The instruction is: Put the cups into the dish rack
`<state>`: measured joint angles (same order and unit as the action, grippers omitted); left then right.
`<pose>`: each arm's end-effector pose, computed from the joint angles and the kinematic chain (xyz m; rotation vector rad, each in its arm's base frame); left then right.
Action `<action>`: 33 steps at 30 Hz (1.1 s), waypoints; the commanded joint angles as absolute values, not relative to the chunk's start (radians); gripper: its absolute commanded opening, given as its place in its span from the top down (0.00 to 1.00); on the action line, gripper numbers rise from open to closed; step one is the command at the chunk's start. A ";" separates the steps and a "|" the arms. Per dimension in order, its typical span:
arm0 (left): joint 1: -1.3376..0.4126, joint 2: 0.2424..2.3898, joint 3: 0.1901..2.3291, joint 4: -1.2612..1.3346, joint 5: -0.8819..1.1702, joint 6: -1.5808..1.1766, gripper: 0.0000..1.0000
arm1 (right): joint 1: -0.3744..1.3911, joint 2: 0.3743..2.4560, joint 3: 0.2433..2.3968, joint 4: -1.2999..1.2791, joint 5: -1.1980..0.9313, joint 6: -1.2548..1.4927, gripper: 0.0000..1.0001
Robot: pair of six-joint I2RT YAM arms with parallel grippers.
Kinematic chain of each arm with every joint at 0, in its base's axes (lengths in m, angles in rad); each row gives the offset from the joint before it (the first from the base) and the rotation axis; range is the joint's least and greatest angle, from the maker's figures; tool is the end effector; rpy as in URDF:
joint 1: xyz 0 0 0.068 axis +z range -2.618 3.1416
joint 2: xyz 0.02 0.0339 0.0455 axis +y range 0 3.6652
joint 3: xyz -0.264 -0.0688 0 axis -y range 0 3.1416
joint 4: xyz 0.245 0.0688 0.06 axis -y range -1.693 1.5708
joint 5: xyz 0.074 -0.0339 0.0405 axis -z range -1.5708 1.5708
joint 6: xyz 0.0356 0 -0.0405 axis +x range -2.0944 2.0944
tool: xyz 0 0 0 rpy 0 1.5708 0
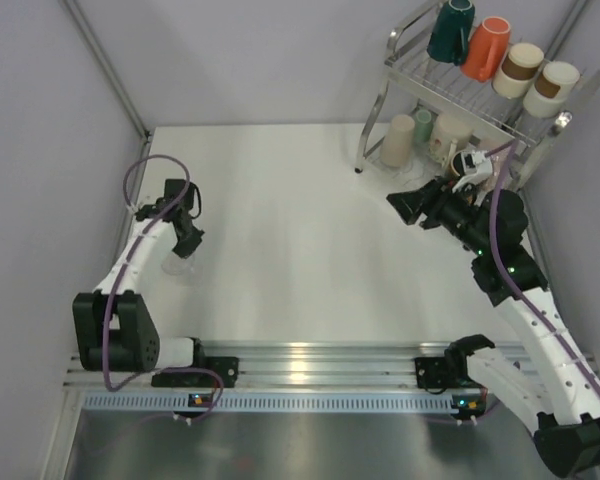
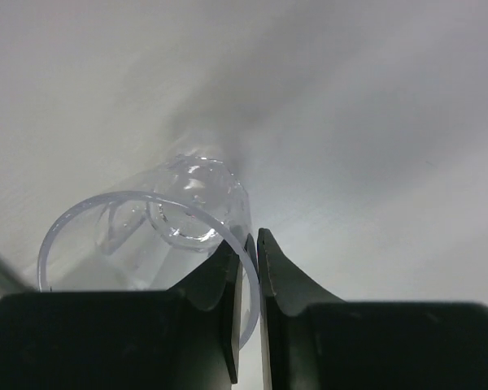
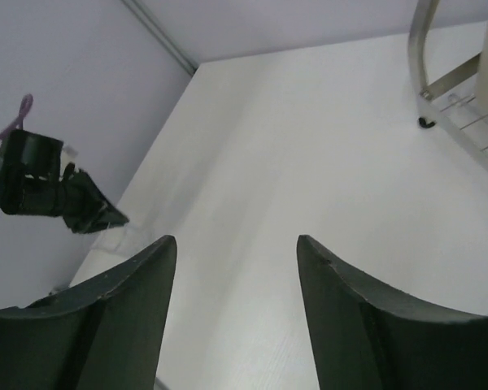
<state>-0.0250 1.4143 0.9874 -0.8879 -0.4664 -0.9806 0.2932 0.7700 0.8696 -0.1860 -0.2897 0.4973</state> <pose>0.2538 0.0097 0.2251 -1.3002 2.3333 0.3901 0.1656 0.0606 0.3720 -0.0533 1.7216 0.8327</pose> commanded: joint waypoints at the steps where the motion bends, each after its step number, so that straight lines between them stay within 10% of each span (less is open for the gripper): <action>1: -0.021 1.231 1.010 -0.619 -0.028 -0.792 1.00 | 0.330 0.830 0.801 0.019 -0.419 0.626 0.37; 7: -0.023 1.037 0.895 -0.055 0.651 -0.933 1.00 | 0.434 0.870 0.729 0.205 -0.348 0.670 0.01; 11: -0.032 1.028 0.689 0.553 0.816 -1.288 1.00 | 0.495 0.923 0.729 0.331 -0.347 0.643 0.01; 20: -0.168 1.192 0.563 1.422 0.736 -1.733 1.00 | 0.623 1.095 0.781 0.592 -0.291 0.731 0.01; 33: -0.356 1.336 0.644 1.687 0.604 -1.789 1.00 | 0.781 1.226 0.841 0.807 -0.187 0.784 0.01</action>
<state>-0.3206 1.3380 0.5938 1.1988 0.6243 -1.7519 0.7170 1.2205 0.7769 0.6910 -0.1898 0.7689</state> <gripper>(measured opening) 0.144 0.993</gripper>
